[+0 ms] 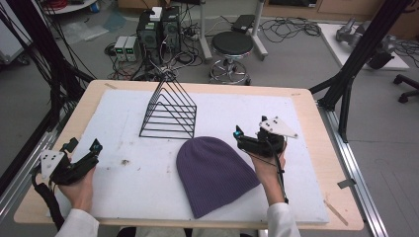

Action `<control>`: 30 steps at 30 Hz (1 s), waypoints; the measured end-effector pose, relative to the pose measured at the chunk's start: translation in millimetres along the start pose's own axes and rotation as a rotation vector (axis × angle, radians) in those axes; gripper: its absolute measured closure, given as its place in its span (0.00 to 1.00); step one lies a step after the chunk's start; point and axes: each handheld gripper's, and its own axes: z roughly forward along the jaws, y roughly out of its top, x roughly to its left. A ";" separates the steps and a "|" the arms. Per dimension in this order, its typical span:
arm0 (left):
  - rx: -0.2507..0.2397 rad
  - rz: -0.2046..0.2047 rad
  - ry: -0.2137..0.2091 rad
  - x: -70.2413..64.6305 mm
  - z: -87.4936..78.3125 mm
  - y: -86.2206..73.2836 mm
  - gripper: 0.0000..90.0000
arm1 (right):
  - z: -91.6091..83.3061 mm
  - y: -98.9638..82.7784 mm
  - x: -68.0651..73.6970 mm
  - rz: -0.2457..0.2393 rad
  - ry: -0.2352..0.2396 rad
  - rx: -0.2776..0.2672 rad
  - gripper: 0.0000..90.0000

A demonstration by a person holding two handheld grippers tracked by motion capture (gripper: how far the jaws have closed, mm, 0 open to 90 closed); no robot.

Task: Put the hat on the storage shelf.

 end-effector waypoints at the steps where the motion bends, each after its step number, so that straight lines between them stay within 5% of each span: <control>1: 0.000 0.000 0.000 0.4 0.0 0.1 0.28 | 1.5 1.4 1.1 -0.006 0.004 0.000 0.10; 5: 0.007 -0.024 -0.014 0.4 0.1 0.2 0.28 | 9.1 4.2 5.6 -0.008 0.030 0.023 0.10; 30: 0.000 -0.018 -0.022 -3.4 -0.9 1.1 0.28 | 58.4 5.2 27.5 -0.084 0.170 0.198 0.10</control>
